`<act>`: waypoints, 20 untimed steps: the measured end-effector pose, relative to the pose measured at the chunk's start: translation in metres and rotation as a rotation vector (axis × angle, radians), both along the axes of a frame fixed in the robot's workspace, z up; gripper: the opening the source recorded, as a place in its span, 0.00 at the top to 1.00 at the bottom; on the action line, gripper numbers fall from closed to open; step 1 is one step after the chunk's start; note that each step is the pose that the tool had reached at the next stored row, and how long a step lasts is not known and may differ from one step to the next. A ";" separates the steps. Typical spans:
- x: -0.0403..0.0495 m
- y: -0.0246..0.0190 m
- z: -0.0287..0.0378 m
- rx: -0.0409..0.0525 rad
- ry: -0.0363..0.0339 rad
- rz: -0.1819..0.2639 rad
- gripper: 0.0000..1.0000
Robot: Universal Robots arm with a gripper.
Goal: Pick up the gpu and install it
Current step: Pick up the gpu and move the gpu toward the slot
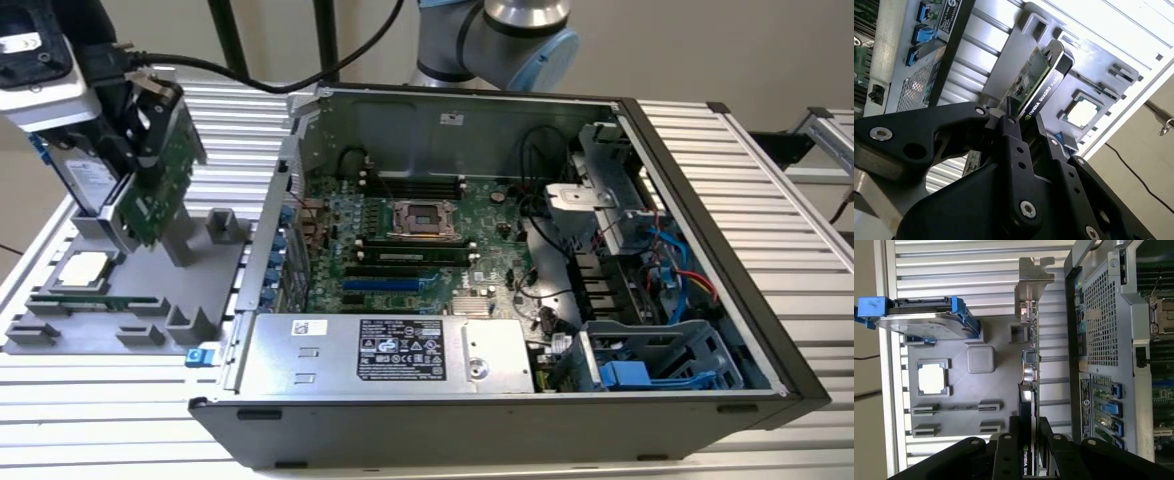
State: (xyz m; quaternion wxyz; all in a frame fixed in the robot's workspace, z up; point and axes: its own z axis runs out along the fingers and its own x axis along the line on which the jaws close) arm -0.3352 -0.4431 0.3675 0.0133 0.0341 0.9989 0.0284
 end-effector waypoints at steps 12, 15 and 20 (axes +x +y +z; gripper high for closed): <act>0.0000 0.0000 0.0116 0.0000 0.0001 0.000 1.00; 0.0000 0.0000 0.0145 0.0000 0.0000 0.000 1.00; 0.0000 0.0000 0.0195 0.0000 0.0001 0.000 1.00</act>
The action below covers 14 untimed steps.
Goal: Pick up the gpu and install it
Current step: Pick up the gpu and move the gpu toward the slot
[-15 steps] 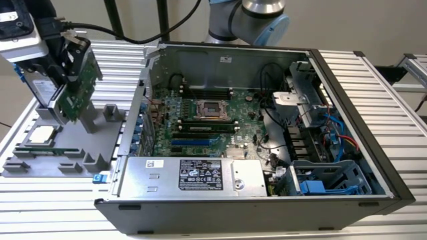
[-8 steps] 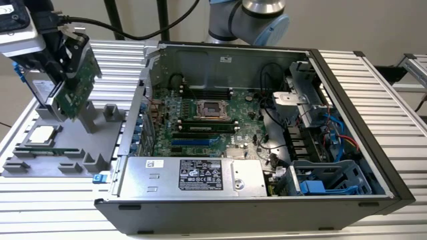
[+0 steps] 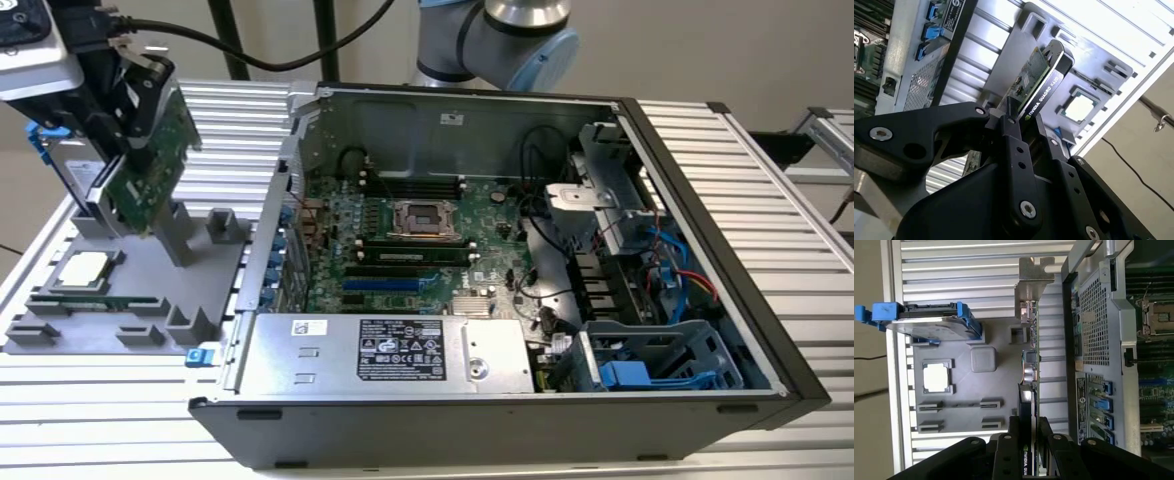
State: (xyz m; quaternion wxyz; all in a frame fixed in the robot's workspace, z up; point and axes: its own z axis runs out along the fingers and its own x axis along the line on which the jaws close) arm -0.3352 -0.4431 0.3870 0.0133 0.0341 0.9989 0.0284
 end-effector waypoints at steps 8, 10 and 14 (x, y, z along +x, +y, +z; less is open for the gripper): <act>0.0000 0.0000 0.0068 0.0000 -0.0001 0.000 1.00; 0.0000 0.0000 0.0085 0.0000 -0.0001 0.000 1.00; 0.0000 0.0000 0.0118 0.0000 -0.0001 0.000 1.00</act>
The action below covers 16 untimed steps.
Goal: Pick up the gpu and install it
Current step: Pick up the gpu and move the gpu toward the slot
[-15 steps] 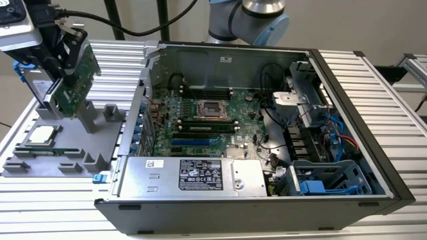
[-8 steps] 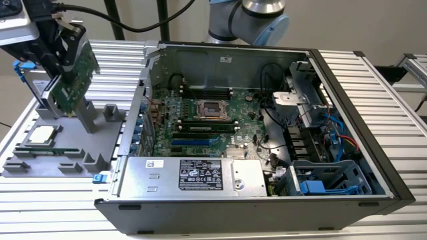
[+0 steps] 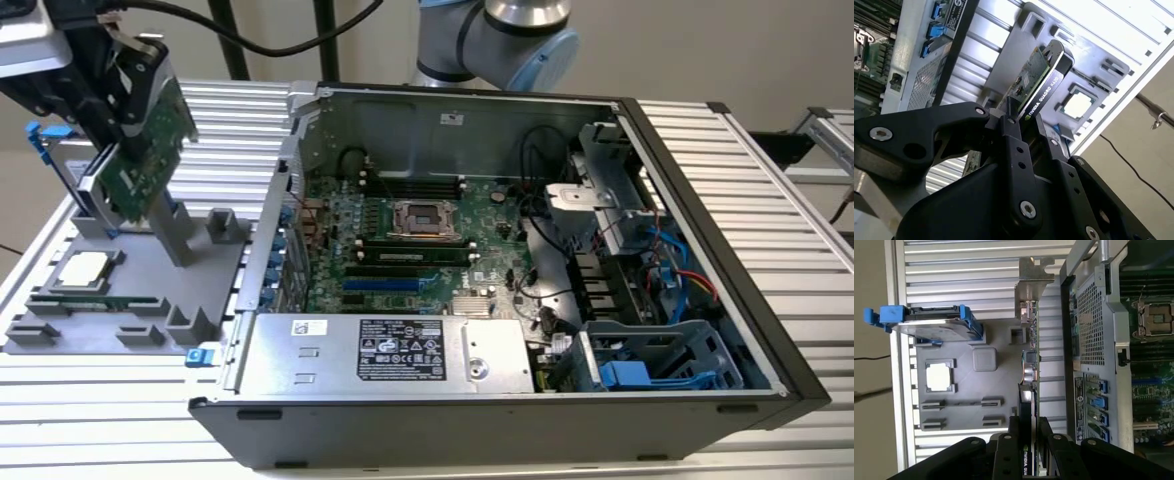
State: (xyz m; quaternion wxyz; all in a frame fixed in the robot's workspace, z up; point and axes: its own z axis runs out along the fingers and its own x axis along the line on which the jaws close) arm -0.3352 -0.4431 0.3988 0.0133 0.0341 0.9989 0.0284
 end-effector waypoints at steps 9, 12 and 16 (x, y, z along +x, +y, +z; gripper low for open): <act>0.0000 0.0000 0.0088 0.0000 0.0000 0.000 1.00; 0.0000 0.0000 0.0116 0.0000 0.0000 0.000 1.00; 0.0000 0.0000 0.0153 0.0000 0.0000 0.000 1.00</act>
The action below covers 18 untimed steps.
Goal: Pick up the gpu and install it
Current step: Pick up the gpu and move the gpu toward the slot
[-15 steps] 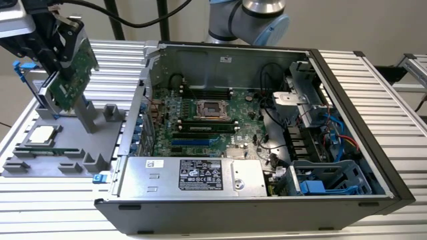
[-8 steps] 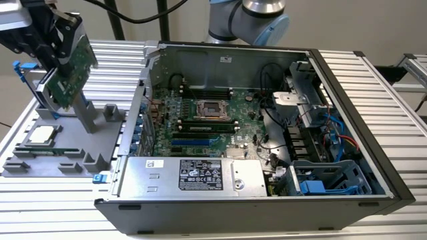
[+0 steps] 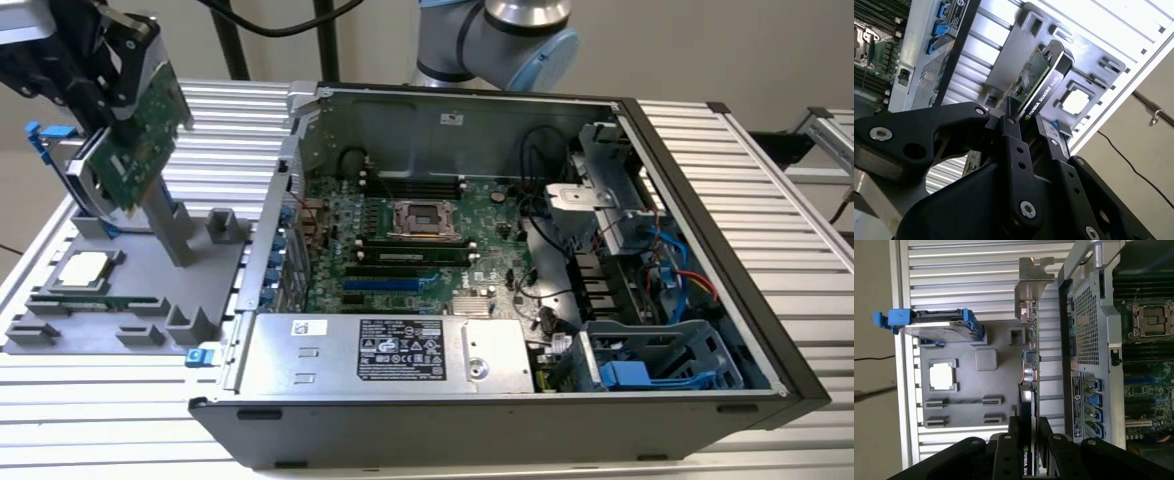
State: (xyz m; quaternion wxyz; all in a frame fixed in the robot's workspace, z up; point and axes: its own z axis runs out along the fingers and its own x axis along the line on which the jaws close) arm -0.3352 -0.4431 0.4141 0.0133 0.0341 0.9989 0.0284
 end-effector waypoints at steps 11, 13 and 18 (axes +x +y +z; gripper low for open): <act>0.0006 0.0000 0.0027 -0.0001 0.0002 0.000 1.00; 0.0017 0.0000 0.0027 -0.0001 0.0001 0.000 1.00; 0.0050 0.0000 0.0026 0.0000 0.0001 0.000 1.00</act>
